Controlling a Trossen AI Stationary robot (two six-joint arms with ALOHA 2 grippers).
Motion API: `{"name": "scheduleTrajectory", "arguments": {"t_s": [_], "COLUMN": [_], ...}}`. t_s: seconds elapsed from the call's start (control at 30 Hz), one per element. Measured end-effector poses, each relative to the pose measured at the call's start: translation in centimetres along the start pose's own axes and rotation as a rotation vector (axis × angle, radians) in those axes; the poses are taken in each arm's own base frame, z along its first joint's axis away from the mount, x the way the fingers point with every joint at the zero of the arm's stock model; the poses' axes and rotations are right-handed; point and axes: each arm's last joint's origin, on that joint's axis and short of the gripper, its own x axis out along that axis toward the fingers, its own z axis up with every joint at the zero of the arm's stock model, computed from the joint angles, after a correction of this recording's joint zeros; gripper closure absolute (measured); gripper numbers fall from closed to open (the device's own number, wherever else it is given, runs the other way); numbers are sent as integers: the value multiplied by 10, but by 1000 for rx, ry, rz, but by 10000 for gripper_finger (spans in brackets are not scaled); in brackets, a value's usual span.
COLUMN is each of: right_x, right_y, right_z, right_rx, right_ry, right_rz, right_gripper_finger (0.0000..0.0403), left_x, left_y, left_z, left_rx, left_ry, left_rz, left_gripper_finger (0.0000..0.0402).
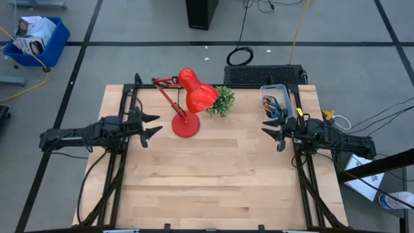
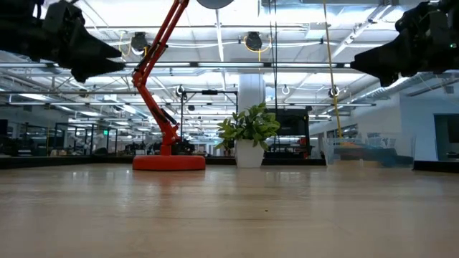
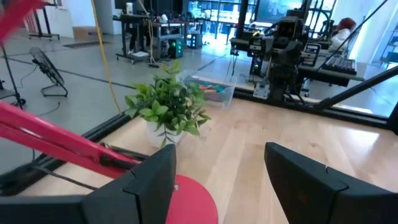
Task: Pick and place rubber bands into bin
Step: Return to Home Position
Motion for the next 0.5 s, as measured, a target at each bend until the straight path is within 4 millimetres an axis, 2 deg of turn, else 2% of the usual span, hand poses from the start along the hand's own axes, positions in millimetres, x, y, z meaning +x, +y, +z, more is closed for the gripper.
{"name": "scheduleTrajectory", "arguments": {"t_s": [0.2, 0.27, 0.5], "right_x": [4, 5, 5], "right_y": [0, 0, 1], "right_z": [-6, -11, -5], "right_rx": [-5, -3, -6], "right_ry": [-48, -71, -143], "right_rz": [5, 10, 35], "right_gripper_finger": [274, 274, 273], "left_x": [5, 5, 6], "left_y": [2, 3, 6], "left_z": [-21, -23, -23], "left_rx": [-12, -22, -38], "left_ry": [18, 22, 19], "left_rz": [1, 17, 53], "left_gripper_finger": [149, 149, 149]}}
